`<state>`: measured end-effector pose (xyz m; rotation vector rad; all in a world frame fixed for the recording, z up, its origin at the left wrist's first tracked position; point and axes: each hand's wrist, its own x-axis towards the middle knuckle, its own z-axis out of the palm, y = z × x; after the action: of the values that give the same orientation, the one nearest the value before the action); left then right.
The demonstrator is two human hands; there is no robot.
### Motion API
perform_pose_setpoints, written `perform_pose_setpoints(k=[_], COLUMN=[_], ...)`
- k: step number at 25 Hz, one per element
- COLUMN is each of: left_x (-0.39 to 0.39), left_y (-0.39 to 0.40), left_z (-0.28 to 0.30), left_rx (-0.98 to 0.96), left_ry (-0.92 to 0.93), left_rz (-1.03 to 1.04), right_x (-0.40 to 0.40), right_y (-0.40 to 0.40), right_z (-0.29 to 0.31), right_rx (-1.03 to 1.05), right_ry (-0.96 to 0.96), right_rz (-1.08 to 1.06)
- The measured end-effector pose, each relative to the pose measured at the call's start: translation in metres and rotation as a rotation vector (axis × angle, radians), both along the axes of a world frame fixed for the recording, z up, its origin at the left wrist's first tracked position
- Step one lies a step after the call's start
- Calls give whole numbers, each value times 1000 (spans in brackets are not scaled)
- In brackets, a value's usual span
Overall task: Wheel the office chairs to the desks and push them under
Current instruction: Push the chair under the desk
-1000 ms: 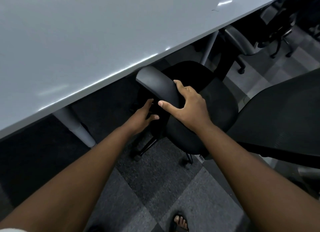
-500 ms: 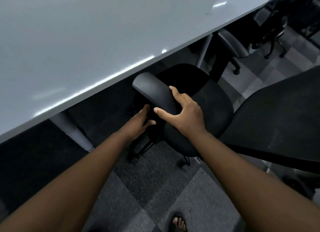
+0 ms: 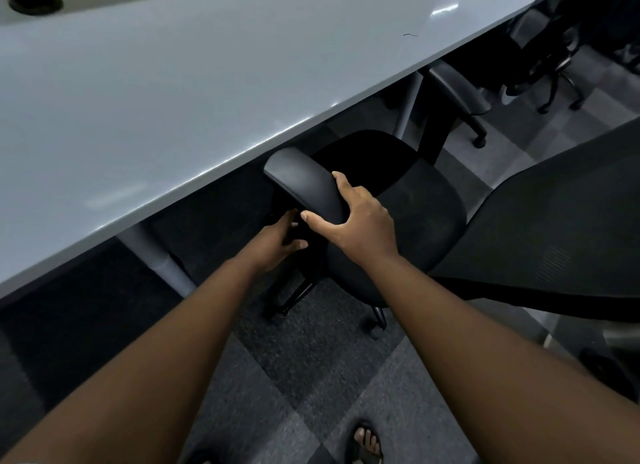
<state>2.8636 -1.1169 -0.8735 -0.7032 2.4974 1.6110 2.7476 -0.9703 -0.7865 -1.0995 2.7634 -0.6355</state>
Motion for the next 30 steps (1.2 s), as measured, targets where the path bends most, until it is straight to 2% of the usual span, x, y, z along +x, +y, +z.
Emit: perform_pose_setpoints(k=[2,4,7,10,13,17,19,22,24,28,30], left_x=[6,16,26,32,43,45,39,28,11,-49,-78], left_y=[6,6,-3,-7,14,56,78,115,135,195,238], left_z=[8,27,81,152,228,316,354,395,417,442,446], left_rx=[-124,-341,-619,-741,-853,-899,-935,-971,-904,-661,-651], left_ry=[-39,-107,-93,-36,-135,-158,-155,-177,-217,-285,-280], left_rz=[15,36,-12,-33,-41,-48,-82,-135,-172,-288,-272], right_x=[-1,-3,-11,-10,-1,-6,-11,-30,-49,-101,-134], right_y=[1,6,16,29,47,82,115,169,197,255,278], right_z=[6,20,56,108,181,279,309,327,325,322,328], right_rx=[127,272,312,318,429,412,412,501,521,465,420], right_ry=[-8,-1,19,58,141,283,298,285,225,251,291], right_rz=[71,145,130,72,122,135,153,183,207,294,343])
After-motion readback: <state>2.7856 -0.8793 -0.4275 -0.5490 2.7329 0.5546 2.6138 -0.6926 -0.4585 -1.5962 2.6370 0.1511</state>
